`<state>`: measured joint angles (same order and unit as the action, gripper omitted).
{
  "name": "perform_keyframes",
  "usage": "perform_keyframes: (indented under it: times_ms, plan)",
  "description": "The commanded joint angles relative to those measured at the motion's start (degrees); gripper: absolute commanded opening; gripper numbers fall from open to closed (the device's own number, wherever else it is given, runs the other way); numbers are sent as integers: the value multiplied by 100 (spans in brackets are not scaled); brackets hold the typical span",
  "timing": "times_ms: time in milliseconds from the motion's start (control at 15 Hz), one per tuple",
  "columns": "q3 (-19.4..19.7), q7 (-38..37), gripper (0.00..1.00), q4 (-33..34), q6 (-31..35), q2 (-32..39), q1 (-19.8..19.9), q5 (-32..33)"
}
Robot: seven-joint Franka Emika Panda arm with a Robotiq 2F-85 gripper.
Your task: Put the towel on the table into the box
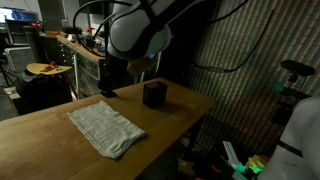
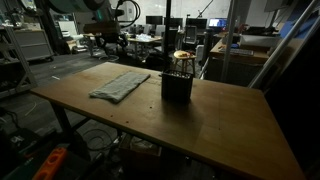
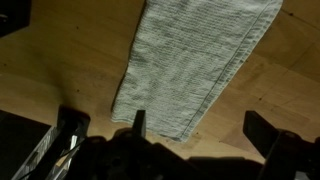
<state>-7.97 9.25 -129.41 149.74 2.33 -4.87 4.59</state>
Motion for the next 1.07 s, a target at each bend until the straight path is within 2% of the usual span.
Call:
perform_keyframes:
  times_ms: [0, 267, 600, 733, 1000]
  plan:
    - [45, 205, 100, 593, 426, 615, -61, 144]
    - [35, 230, 100, 1183, 661, 1391, -26, 53]
    - [211, 41, 100, 1994, 145, 2390, -60, 202]
    - [354, -89, 100, 2325, -203, 2713, -134, 298]
    - [580, -589, 100, 3066, -1329, 3230, -336, 436]
